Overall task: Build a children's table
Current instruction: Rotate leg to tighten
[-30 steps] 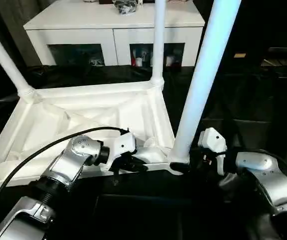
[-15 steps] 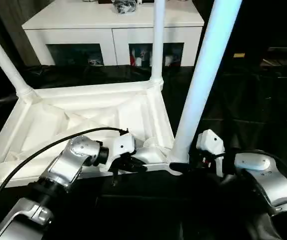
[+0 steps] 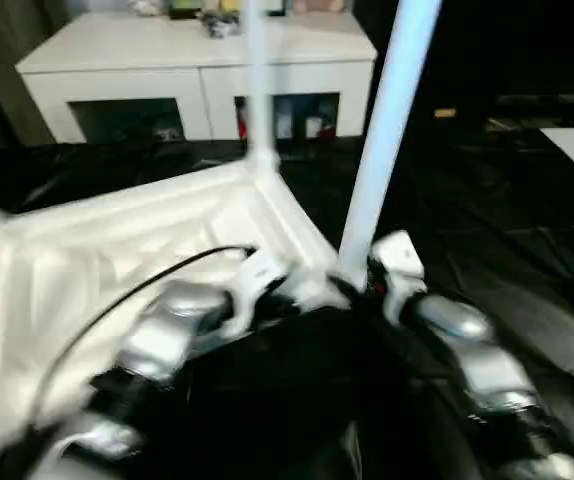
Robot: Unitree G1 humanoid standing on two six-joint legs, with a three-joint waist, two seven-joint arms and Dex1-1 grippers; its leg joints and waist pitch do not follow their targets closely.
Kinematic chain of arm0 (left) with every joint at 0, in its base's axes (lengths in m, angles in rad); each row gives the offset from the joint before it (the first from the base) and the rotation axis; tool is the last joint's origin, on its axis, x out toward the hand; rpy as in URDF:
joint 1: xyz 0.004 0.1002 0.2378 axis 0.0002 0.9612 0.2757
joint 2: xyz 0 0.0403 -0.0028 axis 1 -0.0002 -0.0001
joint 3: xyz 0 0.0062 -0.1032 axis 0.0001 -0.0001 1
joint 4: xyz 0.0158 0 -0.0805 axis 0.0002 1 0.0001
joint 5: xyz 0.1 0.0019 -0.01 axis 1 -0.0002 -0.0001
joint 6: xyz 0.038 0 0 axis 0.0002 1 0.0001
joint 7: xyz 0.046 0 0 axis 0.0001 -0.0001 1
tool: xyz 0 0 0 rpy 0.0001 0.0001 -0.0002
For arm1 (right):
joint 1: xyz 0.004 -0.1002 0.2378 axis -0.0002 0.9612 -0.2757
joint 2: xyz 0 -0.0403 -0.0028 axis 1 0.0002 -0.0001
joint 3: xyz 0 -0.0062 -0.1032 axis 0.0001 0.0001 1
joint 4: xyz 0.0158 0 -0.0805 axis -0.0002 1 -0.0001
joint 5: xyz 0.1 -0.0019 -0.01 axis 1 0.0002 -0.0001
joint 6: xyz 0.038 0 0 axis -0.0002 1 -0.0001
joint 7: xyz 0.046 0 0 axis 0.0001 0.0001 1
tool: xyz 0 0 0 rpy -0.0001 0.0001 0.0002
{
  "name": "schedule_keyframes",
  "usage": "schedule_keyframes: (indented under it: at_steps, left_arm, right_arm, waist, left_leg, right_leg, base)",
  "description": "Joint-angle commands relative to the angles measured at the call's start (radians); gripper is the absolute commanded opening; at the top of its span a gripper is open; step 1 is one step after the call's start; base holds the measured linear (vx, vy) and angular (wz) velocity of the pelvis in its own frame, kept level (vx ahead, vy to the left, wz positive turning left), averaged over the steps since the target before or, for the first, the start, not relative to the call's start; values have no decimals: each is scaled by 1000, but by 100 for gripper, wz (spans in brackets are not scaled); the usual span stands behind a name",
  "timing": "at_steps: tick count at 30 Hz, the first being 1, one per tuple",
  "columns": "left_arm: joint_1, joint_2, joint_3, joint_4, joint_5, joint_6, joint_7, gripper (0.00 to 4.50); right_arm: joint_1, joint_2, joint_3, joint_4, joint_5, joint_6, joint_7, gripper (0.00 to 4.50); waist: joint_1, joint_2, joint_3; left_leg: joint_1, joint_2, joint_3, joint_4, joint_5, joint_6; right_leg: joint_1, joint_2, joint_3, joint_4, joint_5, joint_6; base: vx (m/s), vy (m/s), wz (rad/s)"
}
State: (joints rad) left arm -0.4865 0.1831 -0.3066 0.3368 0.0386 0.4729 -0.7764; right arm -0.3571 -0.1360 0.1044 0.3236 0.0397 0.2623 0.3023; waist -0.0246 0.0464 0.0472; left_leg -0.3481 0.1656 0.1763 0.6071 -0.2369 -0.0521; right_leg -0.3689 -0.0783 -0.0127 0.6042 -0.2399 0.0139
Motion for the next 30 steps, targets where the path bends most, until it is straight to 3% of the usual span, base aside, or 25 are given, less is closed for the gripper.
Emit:
schedule_keyframes:
  at_steps: [1, 3, 4, 5, 8, 9, 12, 14, 15, 16, 17, 18, 19, 22, 25, 27, 30]
  left_arm:
    - [21, -64, -68, 47, -15, 15, 16, 0]
    - [-8, -100, -92, 93, 47, 3, 97, 0]
    - [-18, -106, -100, 108, 71, -7, 122, 0]
    - [-27, -98, -114, 123, 100, -24, 133, 0]
    - [-27, -86, -119, 127, 113, -32, 132, 0]
    - [-24, -74, -121, 126, 118, -38, 124, 0]
    - [-14, -39, -122, 118, 121, -68, 96, 0]
    - [-9, -26, -118, 115, 124, -86, 80, 0]
    - [-4, -15, -118, 108, 123, -92, 68, 0]
    - [-3, -12, -118, 107, 123, -93, 66, 0]
    - [10, 27, -131, 83, 123, -120, 18, 0]
    - [10, 27, -131, 83, 123, -120, 18, 0]
    - [19, 54, -135, 64, 120, -143, -14, 0]
    - [29, 86, -131, 43, 96, -159, -68, 0]
    - [56, 178, -150, 7, 34, -286, -271, 0]
    - [62, 205, -154, -8, 7, -312, -339, 0]
    - [73, 222, -148, -46, -41, -288, -407, 0]
  right_arm:
    - [-7, 44, -21, 96, -5, 53, -130, 269]
    - [-39, 106, -39, 136, -20, 40, -235, 269]
    - [-50, 122, -40, 144, -26, 27, -254, 269]
    - [-62, 143, -39, 138, -28, 6, -240, 269]
    - [-62, 151, -44, 120, -20, -28, -225, 269]
    - [-55, 146, -44, 98, -8, -46, -197, 325]
    - [-24, 92, -49, 17, 12, -87, -137, 345]
    - [-17, 60, -62, -14, 13, -85, -121, 378]
    - [-11, 34, -73, -40, 16, -82, -104, 382]
    - [-9, 30, -75, -44, 16, -82, -100, 383]
    - [8, -37, -71, -103, 44, -41, 7, 383]
    - [8, -37, -71, -103, 44, -41, 7, 405]
    - [26, -100, -59, -145, 51, -11, 90, 419]
    - [65, -195, -23, -204, 77, 1, 242, 419]
    - [197, -408, 48, -349, 183, 1, 594, 419]
    - [220, -441, 53, -373, 209, 16, 646, 419]
    - [226, -452, 64, -380, 219, 28, 676, 419]
  waist:
    - [2, -12, -22]
    - [4, -11, -28]
    - [4, -11, -28]
    - [9, -5, -31]
    - [11, -7, -33]
    - [13, -7, -38]
    - [20, -8, -43]
    - [27, -10, -46]
    - [35, -10, -51]
    - [38, -9, -51]
    - [40, -9, -50]
    - [44, -8, -50]
    - [44, -2, -50]
    - [47, -5, -53]
    - [60, -6, -55]
    - [61, -8, -55]
    - [60, -7, -51]
  left_leg:
    - [2, 54, -34, -111, -349, -36]
    - [4, 53, -29, -113, -299, -30]
    - [4, 53, -29, -113, -299, -30]
    - [-1, 55, -29, -112, -265, -26]
    - [-2, 57, -27, -113, -266, -16]
    - [-5, 56, -27, -109, -235, -12]
    - [-3, 58, -23, -103, -188, 12]
    - [-7, 55, -21, -97, -118, 35]
    - [-7, 53, -18, -88, -58, 62]
    - [-8, 53, -17, -87, -47, 72]
    - [-11, 53, -18, -86, -39, 88]
    - [-12, 56, -18, -86, -45, 96]
    - [-11, 57, -19, -87, -51, 98]
    - [-10, 59, -19, -84, -48, 100]
    - [-8, 65, -19, -79, -51, 129]
    - [-11, 64, -18, -78, -54, 153]
    - [-5, 67, -16, -82, -67, 140]
  right_leg:
    - [-2, -62, 35, -100, -388, -184]
    - [0, -58, 35, -99, -305, -190]
    - [0, -58, 35, -99, -305, -190]
    - [7, -59, 34, -95, -225, -199]
    - [10, -59, 33, -93, -193, -200]
    - [15, -59, 32, -88, -140, -208]
    - [20, -58, 33, -81, -53, -226]
    - [27, -59, 31, -73, 20, -246]
    - [31, -61, 32, -66, 87, -261]
    - [31, -60, 32, -65, 102, -263]
    - [33, -60, 30, -64, 110, -265]
    - [35, -61, 30, -63, 106, -262]
    - [34, -60, 29, -63, 100, -264]
    - [35, -57, 28, -60, 115, -272]
    - [39, -59, 31, -56, 155, -276]
    - [35, -61, 28, -53, 157, -291]
    - [27, -62, 26, -57, 75, -310]
  base:
    - [0, 0, 0]
    - [0, 0, 0]
    - [0, 0, 0]
    - [0, 0, 0]
    - [0, 0, 0]
    - [0, 0, 0]
    - [0, 0, 0]
    - [0, 0, 0]
    - [0, 0, 0]
    - [0, 0, 0]
    - [0, 0, 0]
    - [0, 0, 0]
    - [0, 0, 0]
    - [0, 0, 0]
    - [0, 0, 0]
    - [0, 0, 0]
    - [0, 0, 0]
